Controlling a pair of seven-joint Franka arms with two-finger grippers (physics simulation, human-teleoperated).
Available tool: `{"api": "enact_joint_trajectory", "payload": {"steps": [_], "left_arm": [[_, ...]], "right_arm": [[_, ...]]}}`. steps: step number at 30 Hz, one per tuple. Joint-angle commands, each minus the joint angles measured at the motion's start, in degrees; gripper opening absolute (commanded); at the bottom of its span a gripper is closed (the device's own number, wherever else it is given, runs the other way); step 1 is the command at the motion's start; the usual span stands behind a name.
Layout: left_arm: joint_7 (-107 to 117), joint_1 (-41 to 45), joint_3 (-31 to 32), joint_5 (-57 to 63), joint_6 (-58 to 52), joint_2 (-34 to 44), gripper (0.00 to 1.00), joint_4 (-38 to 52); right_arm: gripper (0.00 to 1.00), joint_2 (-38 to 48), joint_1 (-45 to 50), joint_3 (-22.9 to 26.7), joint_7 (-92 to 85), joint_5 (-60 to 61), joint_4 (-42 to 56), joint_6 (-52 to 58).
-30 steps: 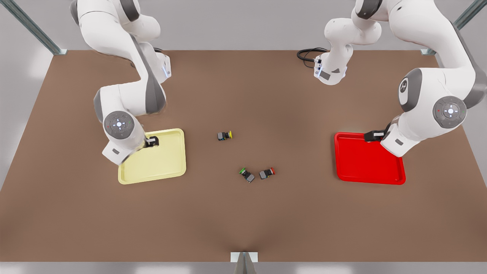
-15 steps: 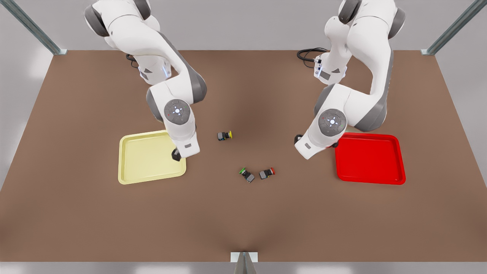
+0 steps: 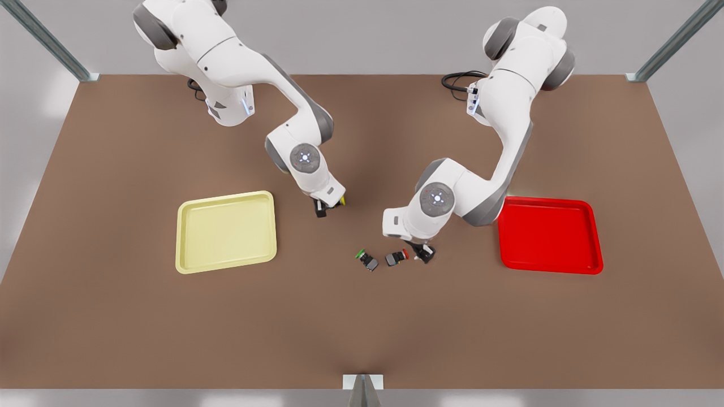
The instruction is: Place the switches on the corresponding trays according to their colors
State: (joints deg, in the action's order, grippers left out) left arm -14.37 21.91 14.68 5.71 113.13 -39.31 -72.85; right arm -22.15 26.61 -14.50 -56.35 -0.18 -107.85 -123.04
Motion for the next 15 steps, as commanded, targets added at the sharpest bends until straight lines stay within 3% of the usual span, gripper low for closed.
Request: {"api": "enact_joint_trajectory", "payload": {"steps": [1,8,15], "left_arm": [[0.0,0.2,0.0,-0.1,0.6,-0.3,1.00,-0.2],[0.0,1.3,-0.3,0.6,8.6,-6.9,1.00,-0.5],[-1.5,2.3,-0.4,11.2,14.0,-11.1,1.00,-2.4]], "right_arm": [[1.00,0.0,-0.1,0.0,0.3,0.0,-0.3,-0.6],[1.00,-2.2,3.1,0.2,1.6,-0.1,-6.4,-10.8],[1.00,-2.0,3.3,0.2,1.6,-0.2,-14.0,-19.0]]}}
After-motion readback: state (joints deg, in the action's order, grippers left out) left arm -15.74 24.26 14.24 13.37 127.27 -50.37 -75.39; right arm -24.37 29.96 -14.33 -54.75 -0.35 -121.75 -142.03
